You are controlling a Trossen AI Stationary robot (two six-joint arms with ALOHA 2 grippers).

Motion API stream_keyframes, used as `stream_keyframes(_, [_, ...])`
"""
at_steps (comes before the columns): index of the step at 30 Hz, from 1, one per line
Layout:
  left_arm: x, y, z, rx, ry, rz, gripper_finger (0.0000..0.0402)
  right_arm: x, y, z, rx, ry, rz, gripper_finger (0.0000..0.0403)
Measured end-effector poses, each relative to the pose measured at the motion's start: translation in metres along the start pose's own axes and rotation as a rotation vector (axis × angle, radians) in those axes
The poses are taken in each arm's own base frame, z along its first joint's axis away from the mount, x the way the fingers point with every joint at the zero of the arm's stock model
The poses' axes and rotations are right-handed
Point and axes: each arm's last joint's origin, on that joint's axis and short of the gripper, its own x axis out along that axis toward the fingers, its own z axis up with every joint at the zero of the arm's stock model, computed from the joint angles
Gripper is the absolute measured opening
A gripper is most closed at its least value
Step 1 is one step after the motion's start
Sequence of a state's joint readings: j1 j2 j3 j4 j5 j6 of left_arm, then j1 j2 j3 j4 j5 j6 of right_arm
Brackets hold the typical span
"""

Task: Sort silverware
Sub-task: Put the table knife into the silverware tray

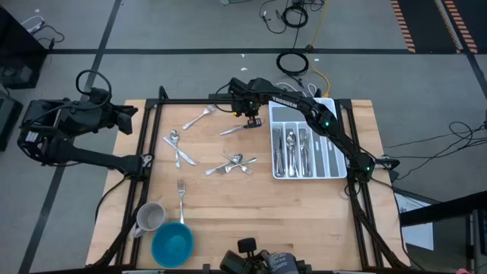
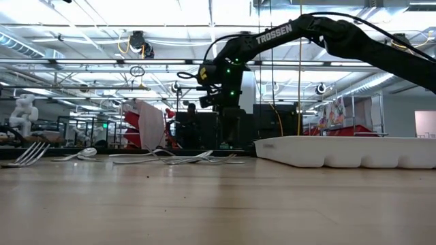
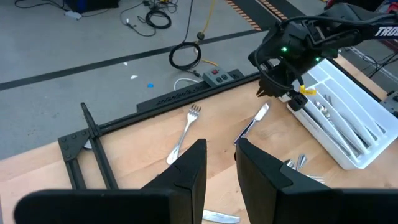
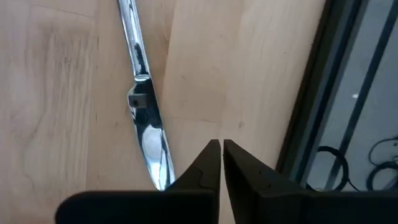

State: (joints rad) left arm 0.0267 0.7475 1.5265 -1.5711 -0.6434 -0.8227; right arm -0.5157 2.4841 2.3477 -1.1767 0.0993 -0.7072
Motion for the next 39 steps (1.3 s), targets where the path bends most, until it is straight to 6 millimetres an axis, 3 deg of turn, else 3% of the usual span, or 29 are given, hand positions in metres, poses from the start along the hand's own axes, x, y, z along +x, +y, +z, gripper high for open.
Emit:
stream_keyframes(12, [0.000, 0.000, 0.000, -0.001, 0.004, -0.003, 0.0090, 0.001, 0.008, -0.011, 0.057, -0.003, 0.225, 0.0000])
stream_keyframes(18, [0.001, -0.001, -0.001, 0.001, 0.015, -0.007, 0.0090, 0.013, 0.000, -0.023, 0.104, 0.010, 0.236, 0.0000])
stream_keyframes(23, [0.014, -0.005, -0.010, 0.040, 0.052, 0.032, 0.0090, 0.017, -0.013, -0.046, 0.230, -0.047, 0.420, 0.0000])
stream_keyframes(29, [0.038, -0.012, -0.029, 0.095, 0.133, 0.092, 0.0090, 0.017, -0.029, -0.058, 0.305, -0.060, 0.377, 0.0000])
stream_keyframes(33, [0.046, -0.016, -0.034, 0.088, 0.144, 0.097, 0.0090, 0.022, -0.027, -0.057, 0.320, -0.063, 0.403, 0.0000])
stream_keyframes(39, [0.048, -0.020, -0.033, 0.052, 0.132, 0.050, 0.0090, 0.034, -0.009, -0.055, 0.367, -0.035, 0.568, 0.0000])
